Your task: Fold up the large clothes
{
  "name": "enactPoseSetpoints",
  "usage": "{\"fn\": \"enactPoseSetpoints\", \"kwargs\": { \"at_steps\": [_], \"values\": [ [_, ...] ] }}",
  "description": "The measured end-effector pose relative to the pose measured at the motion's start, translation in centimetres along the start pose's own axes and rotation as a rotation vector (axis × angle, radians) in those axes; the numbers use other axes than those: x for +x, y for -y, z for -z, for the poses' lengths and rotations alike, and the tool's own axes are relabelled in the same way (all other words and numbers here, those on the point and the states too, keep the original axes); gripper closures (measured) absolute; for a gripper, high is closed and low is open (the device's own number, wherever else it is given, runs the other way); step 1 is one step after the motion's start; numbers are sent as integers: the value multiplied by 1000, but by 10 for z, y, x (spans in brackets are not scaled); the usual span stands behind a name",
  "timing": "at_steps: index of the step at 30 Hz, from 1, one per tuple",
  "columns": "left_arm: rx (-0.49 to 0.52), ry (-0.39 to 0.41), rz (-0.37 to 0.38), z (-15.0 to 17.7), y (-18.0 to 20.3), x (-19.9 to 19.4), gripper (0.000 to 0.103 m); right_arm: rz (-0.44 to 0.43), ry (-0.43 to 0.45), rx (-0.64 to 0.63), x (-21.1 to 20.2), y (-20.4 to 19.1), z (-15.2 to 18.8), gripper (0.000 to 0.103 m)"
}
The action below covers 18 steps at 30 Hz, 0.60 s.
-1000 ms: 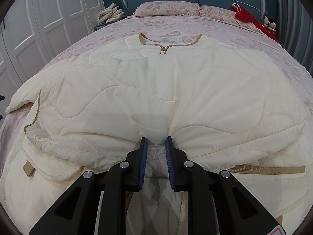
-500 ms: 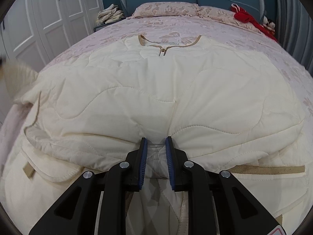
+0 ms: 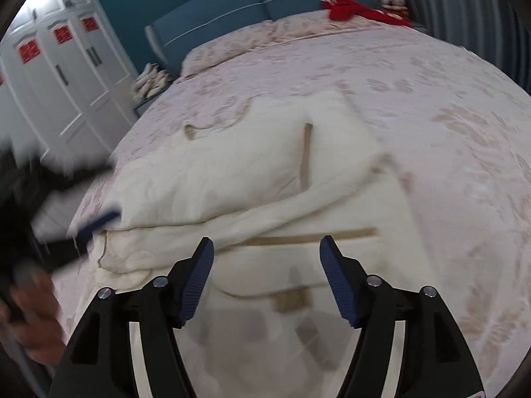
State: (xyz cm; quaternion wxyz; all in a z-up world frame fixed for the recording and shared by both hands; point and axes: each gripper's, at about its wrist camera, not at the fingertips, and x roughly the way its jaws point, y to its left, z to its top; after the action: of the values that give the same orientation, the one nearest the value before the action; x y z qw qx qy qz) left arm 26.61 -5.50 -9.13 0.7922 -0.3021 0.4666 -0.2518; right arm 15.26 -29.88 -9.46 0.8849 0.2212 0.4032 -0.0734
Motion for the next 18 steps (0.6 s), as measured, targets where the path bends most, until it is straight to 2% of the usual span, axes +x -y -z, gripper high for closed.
{"fn": "enactPoseSetpoints", "kwargs": {
  "at_steps": [4,9,12,14,15,16,17,18],
  "values": [
    [-155,91,-95,-26,-57,-28,38,-32,4,115,3,28,-15,35],
    [-283,203,-198,-77,-123,-55,38,-50,29,186,32,31,-56,35],
    [-333,210,-221,-97,-151,-56,39,-33,17,154,60,20,-74,35],
    [-363,204,-232,-102,-167,-48,44,-5,-41,144,84,14,-75,35],
    [-375,194,-253,-100,-176,-42,53,5,-86,149,98,14,-75,42],
    [-381,174,-272,-104,-182,-34,61,2,-113,151,106,13,-73,75],
    [-376,161,-298,-103,-187,-32,74,-7,-139,144,113,12,-71,88],
    [-357,160,-315,-100,-187,-37,84,-10,-146,122,112,7,-74,95]
  ]
}}
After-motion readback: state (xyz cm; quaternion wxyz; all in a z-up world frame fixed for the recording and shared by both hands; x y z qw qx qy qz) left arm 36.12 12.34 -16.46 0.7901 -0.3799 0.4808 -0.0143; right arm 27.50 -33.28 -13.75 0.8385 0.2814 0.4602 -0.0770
